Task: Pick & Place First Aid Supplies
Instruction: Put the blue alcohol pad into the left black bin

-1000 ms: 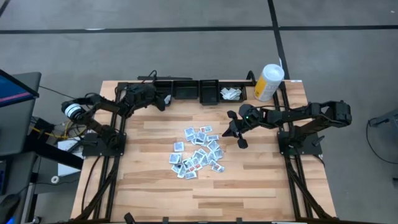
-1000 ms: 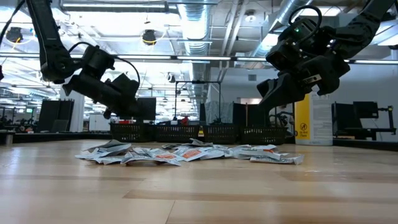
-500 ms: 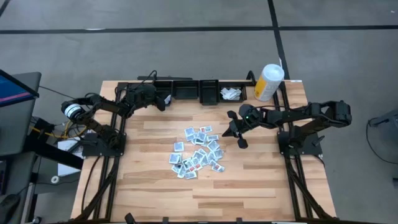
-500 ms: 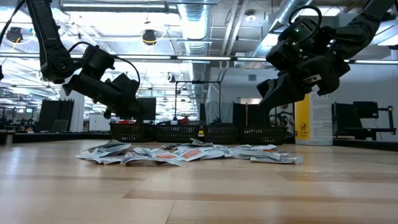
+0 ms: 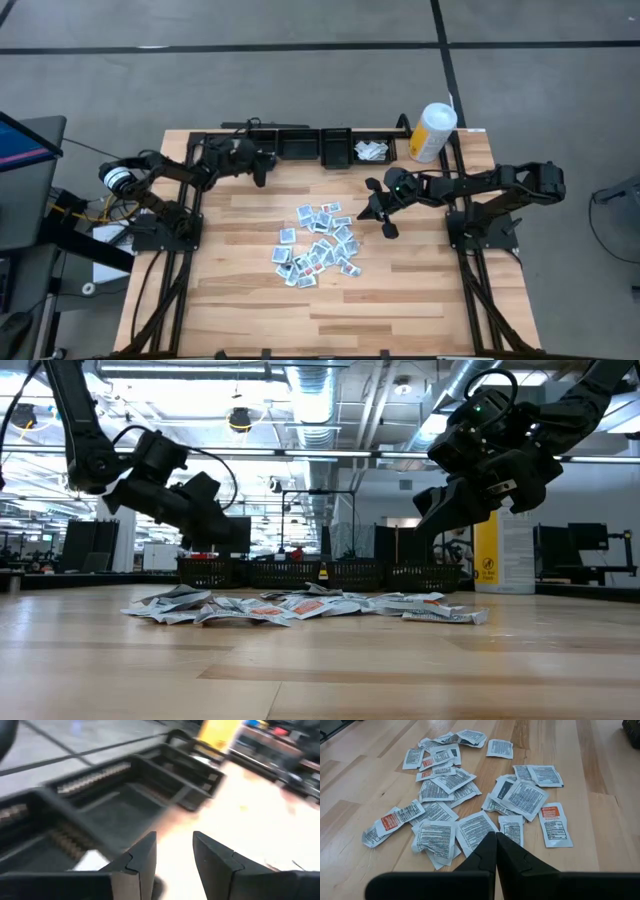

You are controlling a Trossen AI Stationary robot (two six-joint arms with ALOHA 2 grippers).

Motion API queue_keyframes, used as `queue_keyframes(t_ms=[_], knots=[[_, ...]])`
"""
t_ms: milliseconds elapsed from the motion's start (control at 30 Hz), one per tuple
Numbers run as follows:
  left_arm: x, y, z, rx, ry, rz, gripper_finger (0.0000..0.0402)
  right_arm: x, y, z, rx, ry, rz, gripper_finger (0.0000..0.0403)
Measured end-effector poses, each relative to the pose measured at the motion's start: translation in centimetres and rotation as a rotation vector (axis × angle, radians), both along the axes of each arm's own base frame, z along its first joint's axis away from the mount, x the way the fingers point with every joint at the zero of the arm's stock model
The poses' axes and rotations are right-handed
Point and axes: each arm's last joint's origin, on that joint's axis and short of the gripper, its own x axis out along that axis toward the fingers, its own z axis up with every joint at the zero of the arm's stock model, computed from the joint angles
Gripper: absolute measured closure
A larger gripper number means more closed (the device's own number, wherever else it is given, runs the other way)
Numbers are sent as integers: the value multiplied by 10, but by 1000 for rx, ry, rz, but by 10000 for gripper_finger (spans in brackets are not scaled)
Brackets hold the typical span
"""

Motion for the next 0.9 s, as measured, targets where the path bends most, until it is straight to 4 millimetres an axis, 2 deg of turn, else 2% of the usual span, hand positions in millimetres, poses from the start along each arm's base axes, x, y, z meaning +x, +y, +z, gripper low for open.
queue_keyframes(t_ms=[267,533,733,900], knots=[[22,-31,0,65,8,-278,275,0,0,0,0,-1,0,403],[46,-78,0,168,20,-495,275,0,0,0,0,-1,0,403],[56,-107,0,262,55,-450,275,0,0,0,-1,-3,0,403],[60,-121,1,280,66,-352,275,1,0,1,-2,-9,0,403]])
